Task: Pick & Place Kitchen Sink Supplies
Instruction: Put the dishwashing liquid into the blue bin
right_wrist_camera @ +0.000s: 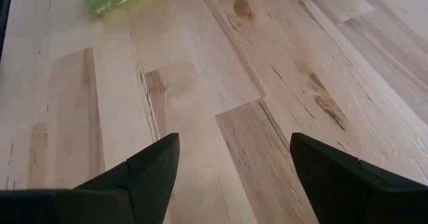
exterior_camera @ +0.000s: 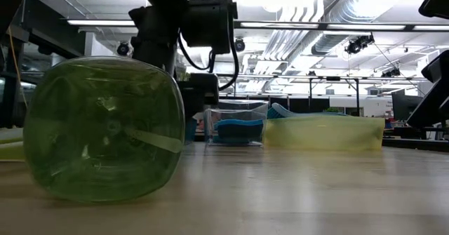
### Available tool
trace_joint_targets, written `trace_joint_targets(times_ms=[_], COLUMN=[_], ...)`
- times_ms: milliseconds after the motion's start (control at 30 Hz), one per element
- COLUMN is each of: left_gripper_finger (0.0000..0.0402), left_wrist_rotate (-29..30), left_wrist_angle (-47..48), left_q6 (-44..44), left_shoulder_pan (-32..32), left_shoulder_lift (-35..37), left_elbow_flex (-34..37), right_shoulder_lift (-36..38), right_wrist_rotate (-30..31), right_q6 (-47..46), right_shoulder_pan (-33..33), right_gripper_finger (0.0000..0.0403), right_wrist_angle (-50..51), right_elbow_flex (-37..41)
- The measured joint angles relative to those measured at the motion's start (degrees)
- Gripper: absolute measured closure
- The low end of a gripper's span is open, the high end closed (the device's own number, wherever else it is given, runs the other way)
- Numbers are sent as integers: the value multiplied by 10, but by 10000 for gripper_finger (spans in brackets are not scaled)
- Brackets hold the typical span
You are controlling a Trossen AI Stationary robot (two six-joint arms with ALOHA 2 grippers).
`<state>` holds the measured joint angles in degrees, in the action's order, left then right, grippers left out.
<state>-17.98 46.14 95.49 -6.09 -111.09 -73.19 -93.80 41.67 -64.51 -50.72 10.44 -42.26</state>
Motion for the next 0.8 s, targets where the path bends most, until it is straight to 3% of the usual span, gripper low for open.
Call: trace_joint_targets(times_ms=[200,467,800], left_gripper_finger=[58,75,122], left_wrist_rotate=[6,86,89], left_wrist_angle=[0,-9,-19], left_q6=[41,64,69], left_shoulder_pan=[-12,-13,-16], left_shoulder_lift=[0,1,2], left_elbow_flex=[0,-1,-1], right_shoulder_lift=[0,0,0], right_wrist_rotate=[0,0,2], right_q6=[0,0,0], right_shoulder_pan=[0,-1,-1], right_gripper_finger=[124,124,124], right_wrist_angle=[0,0,0], right_elbow_flex=[0,0,0])
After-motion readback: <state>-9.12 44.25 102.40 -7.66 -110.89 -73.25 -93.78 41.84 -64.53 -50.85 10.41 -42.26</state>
